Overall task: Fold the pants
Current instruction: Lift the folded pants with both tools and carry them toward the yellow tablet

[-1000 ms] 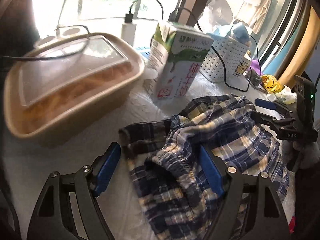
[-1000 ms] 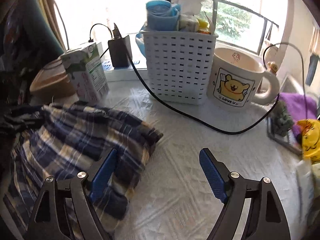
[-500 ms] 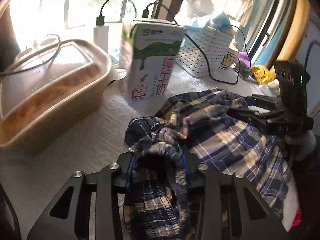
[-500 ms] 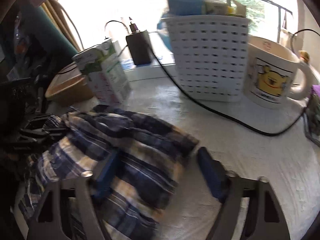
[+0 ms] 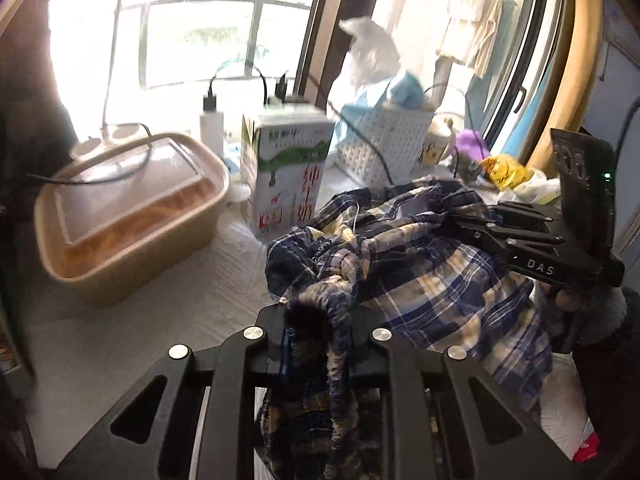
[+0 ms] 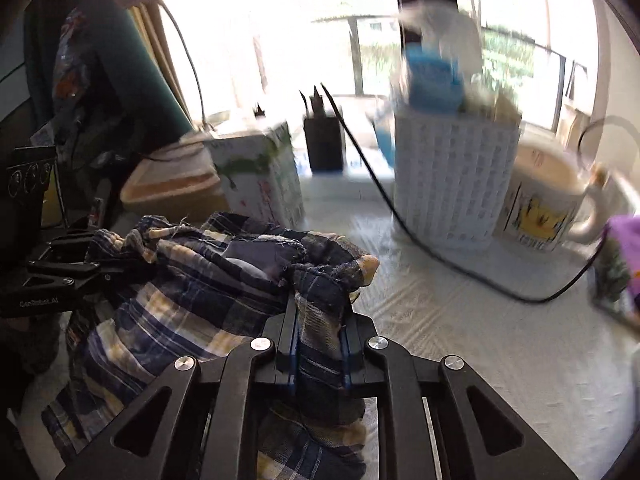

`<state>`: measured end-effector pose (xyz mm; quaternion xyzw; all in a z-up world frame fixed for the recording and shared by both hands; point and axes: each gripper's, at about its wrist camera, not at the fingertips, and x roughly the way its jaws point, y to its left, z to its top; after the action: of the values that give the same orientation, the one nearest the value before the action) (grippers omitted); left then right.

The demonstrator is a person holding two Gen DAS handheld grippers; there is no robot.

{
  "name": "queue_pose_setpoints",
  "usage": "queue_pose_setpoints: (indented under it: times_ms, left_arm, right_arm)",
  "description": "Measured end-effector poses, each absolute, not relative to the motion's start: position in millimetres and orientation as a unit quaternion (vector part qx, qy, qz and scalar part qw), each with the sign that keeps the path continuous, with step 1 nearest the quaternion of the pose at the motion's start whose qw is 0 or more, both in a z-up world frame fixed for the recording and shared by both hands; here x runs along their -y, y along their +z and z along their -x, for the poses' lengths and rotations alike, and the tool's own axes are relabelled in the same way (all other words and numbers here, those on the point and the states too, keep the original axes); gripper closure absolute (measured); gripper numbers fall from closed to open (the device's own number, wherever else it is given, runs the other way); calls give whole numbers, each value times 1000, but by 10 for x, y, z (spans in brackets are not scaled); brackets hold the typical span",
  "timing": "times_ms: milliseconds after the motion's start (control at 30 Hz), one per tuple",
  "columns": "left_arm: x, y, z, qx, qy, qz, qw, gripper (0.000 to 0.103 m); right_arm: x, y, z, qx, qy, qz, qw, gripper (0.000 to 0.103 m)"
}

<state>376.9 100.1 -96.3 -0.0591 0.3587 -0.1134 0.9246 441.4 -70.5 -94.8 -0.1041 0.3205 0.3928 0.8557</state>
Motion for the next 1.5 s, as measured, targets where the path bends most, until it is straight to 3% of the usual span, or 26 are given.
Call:
queue_pose_setpoints:
  times_ms: [933,1233,1500]
  left_arm:
    - [-1074,724,-1673,-125,-59,10,990,86]
    - [-1378,844,-863,-86,-12,4,996,86]
    - [-1719,537,-434,-141,25,9,990,86]
  right_arm:
    - [1049,986,-2249,-44,415,121,901,88]
    - [857,1210,-1512,0,460,122,879,88]
    - [523,996,-1057,-40,512,94,853,88]
